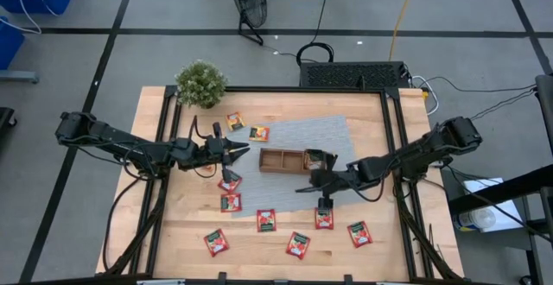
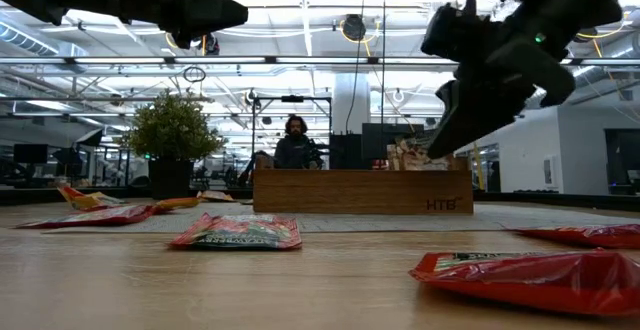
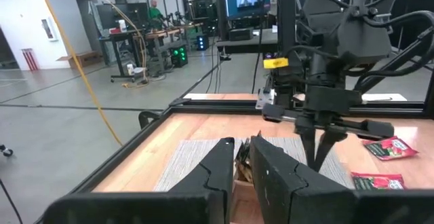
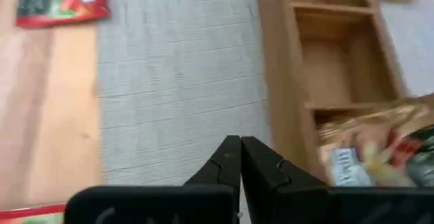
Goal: Pick & Place Tea
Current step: Adjust the wooden organizer
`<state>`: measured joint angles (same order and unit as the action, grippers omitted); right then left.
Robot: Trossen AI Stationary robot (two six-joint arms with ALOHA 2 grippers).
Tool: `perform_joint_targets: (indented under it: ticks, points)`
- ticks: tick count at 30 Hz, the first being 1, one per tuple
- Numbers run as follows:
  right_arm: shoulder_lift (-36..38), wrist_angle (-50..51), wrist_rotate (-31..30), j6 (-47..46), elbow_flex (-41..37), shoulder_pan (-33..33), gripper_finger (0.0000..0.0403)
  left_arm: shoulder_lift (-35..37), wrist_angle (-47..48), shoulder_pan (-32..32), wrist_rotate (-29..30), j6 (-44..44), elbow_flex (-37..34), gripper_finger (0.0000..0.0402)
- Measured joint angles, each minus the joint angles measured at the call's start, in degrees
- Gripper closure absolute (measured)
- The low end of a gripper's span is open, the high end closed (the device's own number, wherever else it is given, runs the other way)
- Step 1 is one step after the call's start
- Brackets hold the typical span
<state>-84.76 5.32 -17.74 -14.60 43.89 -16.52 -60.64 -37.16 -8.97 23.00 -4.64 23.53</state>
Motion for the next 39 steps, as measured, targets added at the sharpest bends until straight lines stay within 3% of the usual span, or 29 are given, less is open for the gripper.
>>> perform_joint_targets:
  ticks: [11, 32, 39]
  points:
    - [0.0, 0.8, -3.2, -8.8, -6.1, -0.4, 0.0403, 0.0, 0.1, 0.0, 0.0, 0.0, 0.0, 0.0344]
    - [0.0, 1.5, -19.0, -6.6, -6.6, -0.3, 0.0403, 0.0, 0.1, 0.0, 0.0, 0.0, 0.0, 0.0344]
    - [0.1, 1.1, -13.4, -7.6, -6.6, -1.9, 0.0403, 0.0, 0.1, 0.0, 0.0, 0.0, 0.0, 0.0344]
